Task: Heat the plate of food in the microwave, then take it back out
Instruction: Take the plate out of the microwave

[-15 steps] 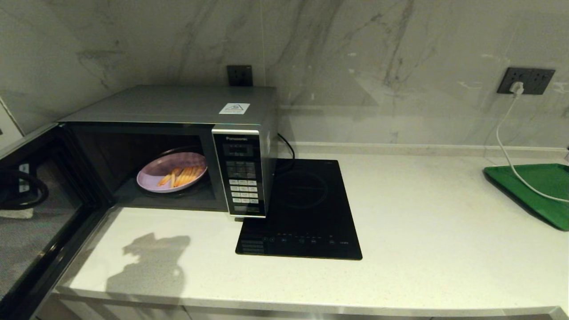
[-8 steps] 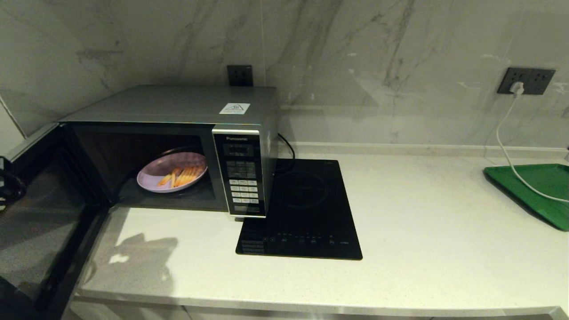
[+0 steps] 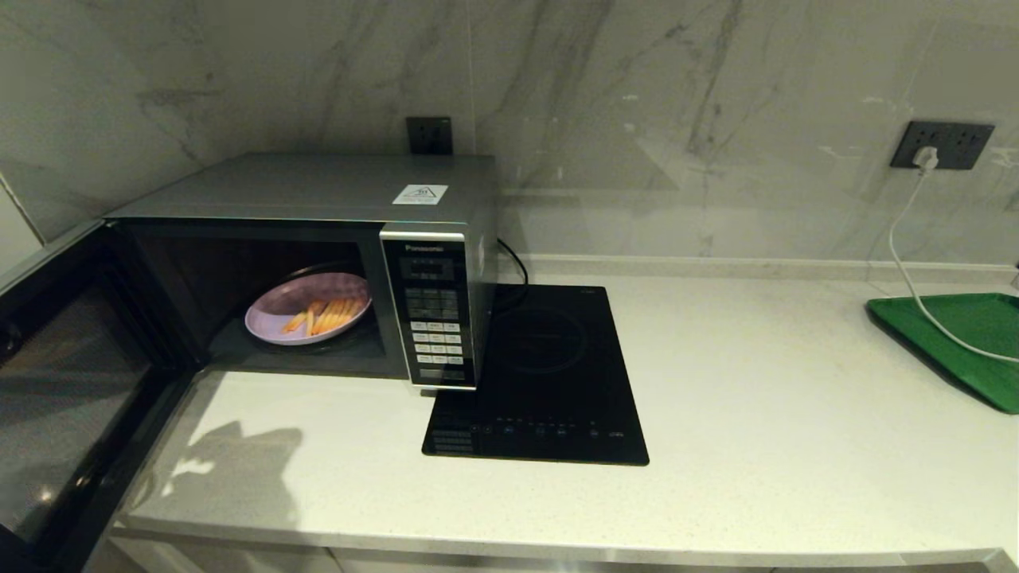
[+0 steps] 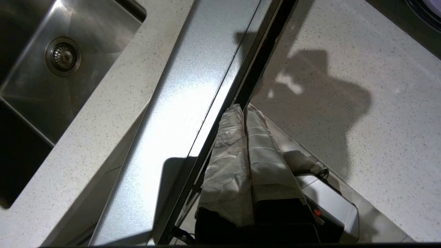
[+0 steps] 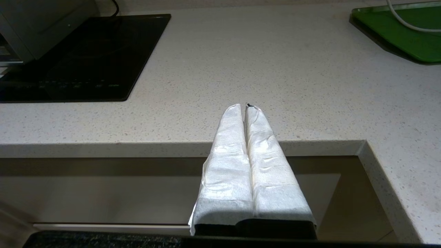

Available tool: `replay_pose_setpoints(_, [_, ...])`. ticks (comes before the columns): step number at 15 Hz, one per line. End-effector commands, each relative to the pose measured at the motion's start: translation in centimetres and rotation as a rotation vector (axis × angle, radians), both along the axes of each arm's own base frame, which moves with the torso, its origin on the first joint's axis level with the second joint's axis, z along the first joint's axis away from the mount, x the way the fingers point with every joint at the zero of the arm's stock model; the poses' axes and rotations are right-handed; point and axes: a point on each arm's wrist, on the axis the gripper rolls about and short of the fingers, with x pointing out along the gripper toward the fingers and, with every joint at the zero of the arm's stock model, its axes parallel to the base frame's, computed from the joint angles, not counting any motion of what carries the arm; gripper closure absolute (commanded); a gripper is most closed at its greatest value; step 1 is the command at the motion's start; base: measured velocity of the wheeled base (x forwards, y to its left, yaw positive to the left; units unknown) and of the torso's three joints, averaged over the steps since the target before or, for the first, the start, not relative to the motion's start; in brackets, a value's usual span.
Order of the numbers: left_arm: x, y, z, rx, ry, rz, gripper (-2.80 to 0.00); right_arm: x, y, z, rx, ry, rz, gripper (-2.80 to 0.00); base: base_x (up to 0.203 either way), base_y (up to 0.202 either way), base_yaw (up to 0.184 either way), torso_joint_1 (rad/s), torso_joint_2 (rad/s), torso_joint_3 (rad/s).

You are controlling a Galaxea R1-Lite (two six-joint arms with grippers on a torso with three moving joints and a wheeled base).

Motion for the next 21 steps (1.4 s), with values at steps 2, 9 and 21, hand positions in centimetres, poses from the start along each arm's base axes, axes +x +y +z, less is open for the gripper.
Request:
replay_pose_setpoints(2, [0.0, 1.9, -0.2, 0.024, 0.013, 0.047, 0.0, 0.0, 0.0, 0.0, 0.001, -0.001, 0.001, 0.0, 0.0, 0.0, 0.0, 0.0, 0.0, 0.0])
replay_pose_setpoints(9, [0.4, 3.3, -0.4, 0.041, 0.007, 0.071, 0.0, 0.0, 0.0, 0.0, 0.001, -0.001, 0.001, 0.0, 0.0, 0.0, 0.0, 0.0, 0.0, 0.0])
replay_pose_setpoints(21, [2.8, 4.1, -2.3, -0.111, -0.001, 0.065, 0.0, 0.0, 0.0, 0.0, 0.001, -0.001, 0.001, 0.0, 0.0, 0.0, 0.0, 0.0, 0.0, 0.0])
